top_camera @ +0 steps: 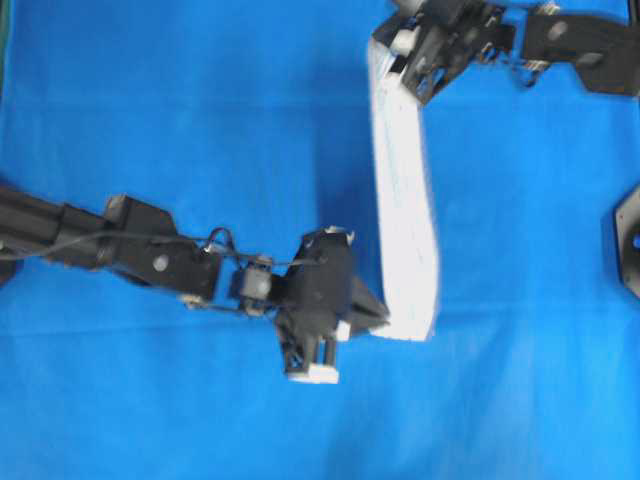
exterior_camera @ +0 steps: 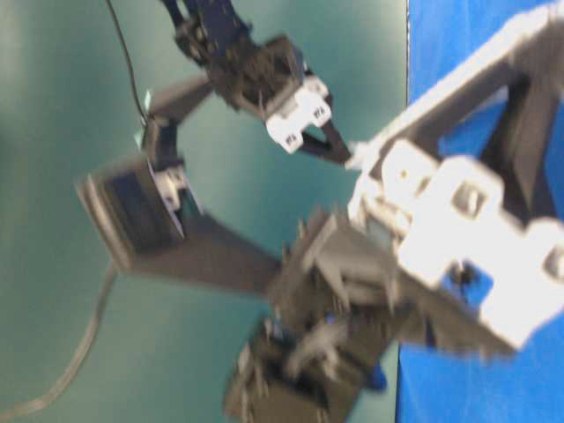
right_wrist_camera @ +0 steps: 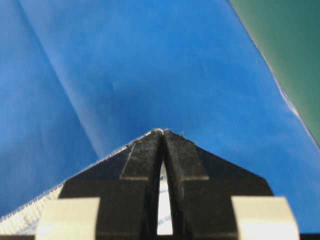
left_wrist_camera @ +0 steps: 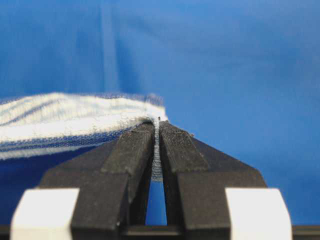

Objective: Fold the blue towel.
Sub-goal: 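Lay the towel lengthwise on the table and release both grippers, then move both grippers to the towel's far end and pinch its corners, then fold the far end toward the near end with both grippers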

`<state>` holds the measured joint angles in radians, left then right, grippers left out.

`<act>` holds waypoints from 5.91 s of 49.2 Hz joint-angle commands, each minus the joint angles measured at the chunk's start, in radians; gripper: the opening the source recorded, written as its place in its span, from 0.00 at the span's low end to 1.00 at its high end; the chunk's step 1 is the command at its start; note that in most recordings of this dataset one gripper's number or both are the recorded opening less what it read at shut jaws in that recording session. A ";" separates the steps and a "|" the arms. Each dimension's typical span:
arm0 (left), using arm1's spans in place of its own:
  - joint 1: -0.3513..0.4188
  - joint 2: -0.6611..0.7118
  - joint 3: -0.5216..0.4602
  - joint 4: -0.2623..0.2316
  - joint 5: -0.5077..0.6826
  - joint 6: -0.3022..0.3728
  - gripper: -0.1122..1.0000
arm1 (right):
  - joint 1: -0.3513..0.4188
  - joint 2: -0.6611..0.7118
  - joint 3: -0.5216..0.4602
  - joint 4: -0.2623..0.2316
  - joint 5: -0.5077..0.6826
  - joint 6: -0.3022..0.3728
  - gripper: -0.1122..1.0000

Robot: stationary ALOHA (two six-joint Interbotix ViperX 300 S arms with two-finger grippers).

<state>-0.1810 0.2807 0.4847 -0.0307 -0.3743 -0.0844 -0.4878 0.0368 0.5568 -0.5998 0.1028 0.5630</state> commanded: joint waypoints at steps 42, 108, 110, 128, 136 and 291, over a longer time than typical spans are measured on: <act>0.018 -0.098 0.117 0.002 -0.052 -0.031 0.30 | 0.034 0.028 -0.075 -0.003 -0.011 -0.041 0.25; 0.311 -0.618 0.463 0.003 0.048 0.012 0.66 | 0.183 -0.666 0.482 0.037 -0.166 -0.018 0.56; 0.313 -0.617 0.462 0.002 0.048 0.012 0.66 | 0.183 -0.661 0.480 0.037 -0.166 -0.020 0.56; 0.454 -0.417 0.367 0.005 -0.038 0.040 0.66 | 0.037 -0.483 0.407 0.032 -0.166 -0.035 0.56; 0.514 -0.253 0.261 0.006 -0.041 0.078 0.66 | -0.025 -0.298 0.313 0.009 -0.166 -0.037 0.56; 0.268 -0.141 0.215 0.002 0.038 0.164 0.13 | 0.284 -0.195 0.396 0.052 -0.178 0.074 0.16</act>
<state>0.1304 0.1672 0.7041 -0.0261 -0.3390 0.0936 -0.2454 -0.1350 0.9511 -0.5553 -0.0752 0.6259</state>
